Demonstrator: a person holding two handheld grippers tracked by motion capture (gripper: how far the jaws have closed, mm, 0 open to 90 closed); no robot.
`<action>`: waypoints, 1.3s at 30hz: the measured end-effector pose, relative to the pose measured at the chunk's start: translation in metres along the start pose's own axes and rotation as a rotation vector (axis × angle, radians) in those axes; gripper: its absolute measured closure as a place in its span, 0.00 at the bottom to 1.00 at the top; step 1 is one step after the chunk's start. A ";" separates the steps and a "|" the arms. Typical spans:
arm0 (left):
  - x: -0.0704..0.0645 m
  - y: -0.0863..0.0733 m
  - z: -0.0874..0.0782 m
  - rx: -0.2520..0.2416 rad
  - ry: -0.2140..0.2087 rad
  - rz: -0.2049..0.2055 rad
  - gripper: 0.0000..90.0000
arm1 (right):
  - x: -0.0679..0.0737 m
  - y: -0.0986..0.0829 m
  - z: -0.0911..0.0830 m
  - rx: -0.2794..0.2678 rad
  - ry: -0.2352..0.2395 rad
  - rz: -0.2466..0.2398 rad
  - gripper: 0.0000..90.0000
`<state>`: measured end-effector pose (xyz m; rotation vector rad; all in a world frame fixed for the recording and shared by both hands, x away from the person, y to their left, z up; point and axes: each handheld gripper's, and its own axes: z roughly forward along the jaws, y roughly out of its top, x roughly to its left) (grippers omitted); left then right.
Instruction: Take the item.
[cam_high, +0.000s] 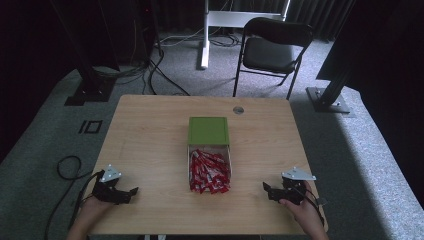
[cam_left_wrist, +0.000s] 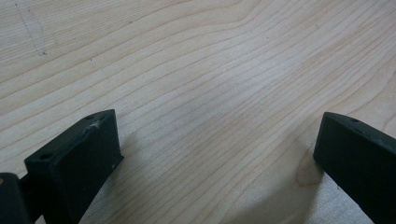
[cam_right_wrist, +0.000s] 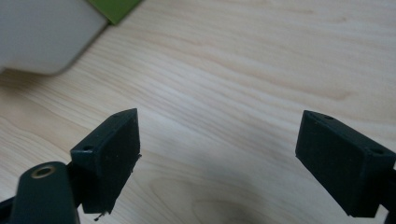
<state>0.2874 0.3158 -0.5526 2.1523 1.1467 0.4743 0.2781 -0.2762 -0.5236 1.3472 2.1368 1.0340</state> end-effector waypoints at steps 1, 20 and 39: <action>0.000 0.000 0.000 0.000 0.000 0.000 0.02 | 0.001 0.003 -0.001 -0.006 0.004 0.001 0.15; 0.000 0.000 0.000 0.001 0.000 -0.001 0.02 | 0.031 0.067 -0.016 -0.097 0.094 -0.045 0.15; 0.000 0.000 0.000 0.002 0.000 0.000 0.02 | 0.090 0.118 0.000 -0.147 0.245 -0.136 0.16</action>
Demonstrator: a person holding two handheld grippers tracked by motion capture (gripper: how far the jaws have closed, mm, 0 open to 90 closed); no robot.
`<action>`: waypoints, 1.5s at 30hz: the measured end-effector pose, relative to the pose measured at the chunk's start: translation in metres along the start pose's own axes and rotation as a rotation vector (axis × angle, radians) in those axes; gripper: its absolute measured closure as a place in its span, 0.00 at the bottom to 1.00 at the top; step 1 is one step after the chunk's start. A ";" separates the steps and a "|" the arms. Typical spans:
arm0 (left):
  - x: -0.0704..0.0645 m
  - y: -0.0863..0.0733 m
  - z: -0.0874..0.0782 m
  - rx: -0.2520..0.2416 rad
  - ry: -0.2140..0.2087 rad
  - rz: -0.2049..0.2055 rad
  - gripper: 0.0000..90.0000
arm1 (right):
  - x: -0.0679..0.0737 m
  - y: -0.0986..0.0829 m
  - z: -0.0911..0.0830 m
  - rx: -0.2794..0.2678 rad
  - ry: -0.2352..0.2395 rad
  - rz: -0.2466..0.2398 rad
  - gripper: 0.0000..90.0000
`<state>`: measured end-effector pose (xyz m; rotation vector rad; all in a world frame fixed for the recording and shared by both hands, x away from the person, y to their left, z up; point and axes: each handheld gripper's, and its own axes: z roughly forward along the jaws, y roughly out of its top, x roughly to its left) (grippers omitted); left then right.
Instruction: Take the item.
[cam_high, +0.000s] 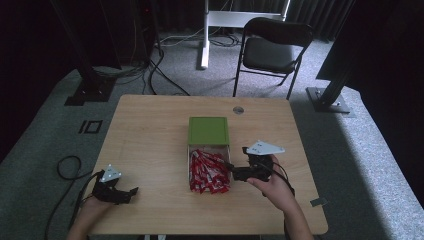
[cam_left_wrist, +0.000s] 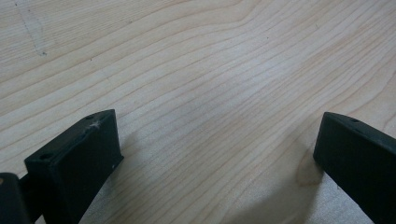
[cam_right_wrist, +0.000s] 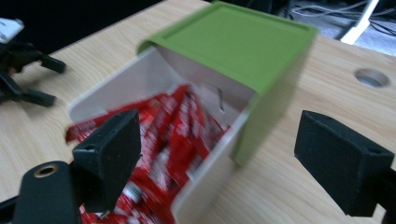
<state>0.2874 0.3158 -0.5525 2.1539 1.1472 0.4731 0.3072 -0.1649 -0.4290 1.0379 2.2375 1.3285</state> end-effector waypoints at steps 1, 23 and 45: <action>0.000 0.000 0.000 0.000 0.000 0.000 0.02 | 0.002 0.002 0.002 0.003 0.003 -0.005 0.16; 0.000 0.000 0.000 -0.001 0.000 0.000 0.02 | 0.047 0.014 0.066 0.074 0.066 -0.066 0.27; 0.000 0.000 0.000 0.001 0.000 0.001 0.02 | 0.055 0.004 0.101 0.203 -0.023 -0.018 0.78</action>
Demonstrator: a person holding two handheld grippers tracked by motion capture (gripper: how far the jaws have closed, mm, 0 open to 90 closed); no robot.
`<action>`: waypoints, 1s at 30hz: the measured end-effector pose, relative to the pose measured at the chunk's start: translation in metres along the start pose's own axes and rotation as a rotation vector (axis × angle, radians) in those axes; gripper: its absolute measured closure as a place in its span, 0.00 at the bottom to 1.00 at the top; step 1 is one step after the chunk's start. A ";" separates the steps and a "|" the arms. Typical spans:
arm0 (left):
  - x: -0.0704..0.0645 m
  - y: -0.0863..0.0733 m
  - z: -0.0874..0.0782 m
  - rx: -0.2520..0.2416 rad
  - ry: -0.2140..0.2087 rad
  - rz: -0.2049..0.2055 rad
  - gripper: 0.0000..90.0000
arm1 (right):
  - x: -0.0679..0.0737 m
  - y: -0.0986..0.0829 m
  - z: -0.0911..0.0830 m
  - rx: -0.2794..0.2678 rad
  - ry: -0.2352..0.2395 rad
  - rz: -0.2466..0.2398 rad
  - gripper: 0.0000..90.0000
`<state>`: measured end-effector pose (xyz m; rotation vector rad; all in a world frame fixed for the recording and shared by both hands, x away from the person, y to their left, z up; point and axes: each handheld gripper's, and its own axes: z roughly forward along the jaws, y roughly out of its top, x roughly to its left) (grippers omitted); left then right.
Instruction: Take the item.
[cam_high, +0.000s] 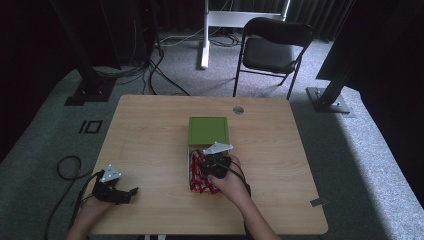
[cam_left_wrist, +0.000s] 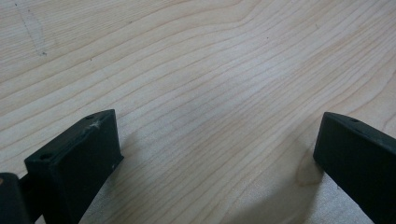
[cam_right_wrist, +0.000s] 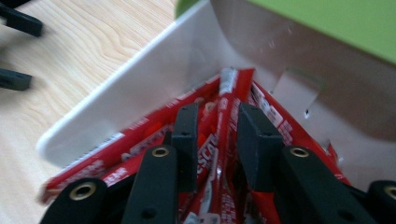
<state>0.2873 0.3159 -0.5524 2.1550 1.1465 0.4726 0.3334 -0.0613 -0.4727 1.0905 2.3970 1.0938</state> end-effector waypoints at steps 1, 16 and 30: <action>0.000 0.000 0.000 0.000 0.000 0.000 0.02 | 0.000 -0.001 0.002 0.008 -0.001 0.009 0.79; 0.000 0.000 0.000 -0.001 0.000 -0.001 0.02 | 0.001 -0.001 0.011 0.005 -0.064 0.059 0.92; -0.001 0.000 0.000 -0.001 -0.005 0.008 0.02 | 0.003 -0.003 -0.019 -0.073 -0.009 0.085 0.92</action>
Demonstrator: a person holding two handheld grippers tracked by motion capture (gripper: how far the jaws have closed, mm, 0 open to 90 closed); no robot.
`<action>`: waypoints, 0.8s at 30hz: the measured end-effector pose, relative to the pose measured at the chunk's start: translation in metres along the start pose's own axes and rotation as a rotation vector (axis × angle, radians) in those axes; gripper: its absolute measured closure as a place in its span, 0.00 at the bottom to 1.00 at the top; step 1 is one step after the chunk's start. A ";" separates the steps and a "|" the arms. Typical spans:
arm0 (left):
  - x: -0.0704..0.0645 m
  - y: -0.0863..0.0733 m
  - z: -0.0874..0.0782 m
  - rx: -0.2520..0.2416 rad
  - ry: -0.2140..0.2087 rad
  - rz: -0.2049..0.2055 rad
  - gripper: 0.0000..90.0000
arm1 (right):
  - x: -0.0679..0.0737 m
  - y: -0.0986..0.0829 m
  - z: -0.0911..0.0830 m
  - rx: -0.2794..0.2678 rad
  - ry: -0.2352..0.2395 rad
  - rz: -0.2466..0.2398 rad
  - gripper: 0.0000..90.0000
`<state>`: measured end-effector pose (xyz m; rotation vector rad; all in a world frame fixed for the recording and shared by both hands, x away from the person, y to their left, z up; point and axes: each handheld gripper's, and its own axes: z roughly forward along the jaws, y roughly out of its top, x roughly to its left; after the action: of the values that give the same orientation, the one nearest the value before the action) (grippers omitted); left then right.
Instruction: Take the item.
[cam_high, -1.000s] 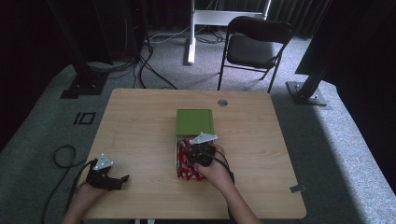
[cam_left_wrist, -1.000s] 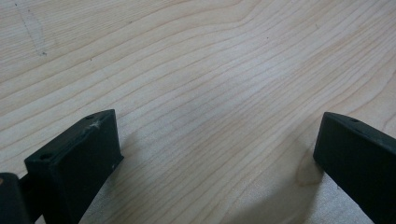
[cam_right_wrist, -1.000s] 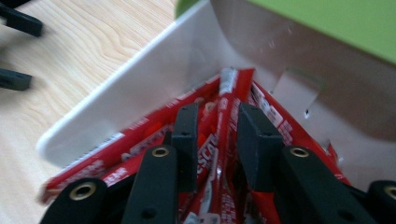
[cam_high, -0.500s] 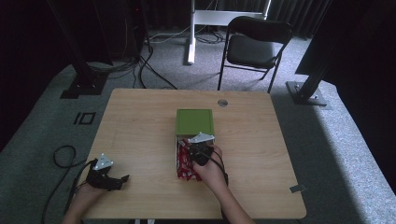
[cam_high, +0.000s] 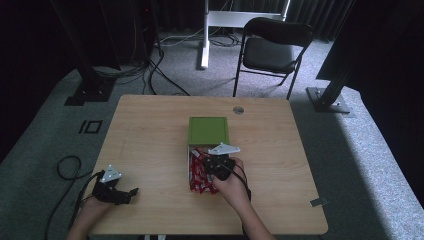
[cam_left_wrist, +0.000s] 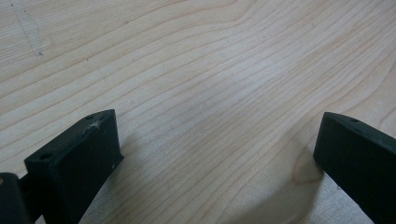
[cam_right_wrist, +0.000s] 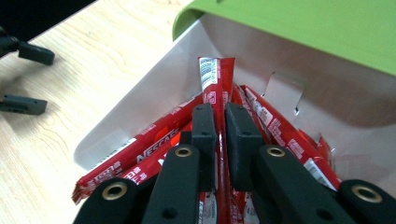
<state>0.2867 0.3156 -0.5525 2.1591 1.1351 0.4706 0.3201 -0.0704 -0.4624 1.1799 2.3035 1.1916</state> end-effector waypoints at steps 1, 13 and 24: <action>0.000 0.000 0.000 0.000 0.000 0.000 0.02 | 0.000 0.000 -0.002 0.000 -0.001 0.000 0.92; 0.000 0.000 0.000 0.000 0.000 -0.002 0.02 | 0.005 0.001 -0.028 -0.032 0.028 -0.013 0.92; 0.000 0.000 0.000 0.001 -0.001 -0.001 0.02 | -0.003 0.017 -0.055 -0.150 -0.016 0.018 0.92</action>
<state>0.2867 0.3156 -0.5524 2.1592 1.1356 0.4695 0.2996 -0.0974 -0.4153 1.1546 2.1534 1.3310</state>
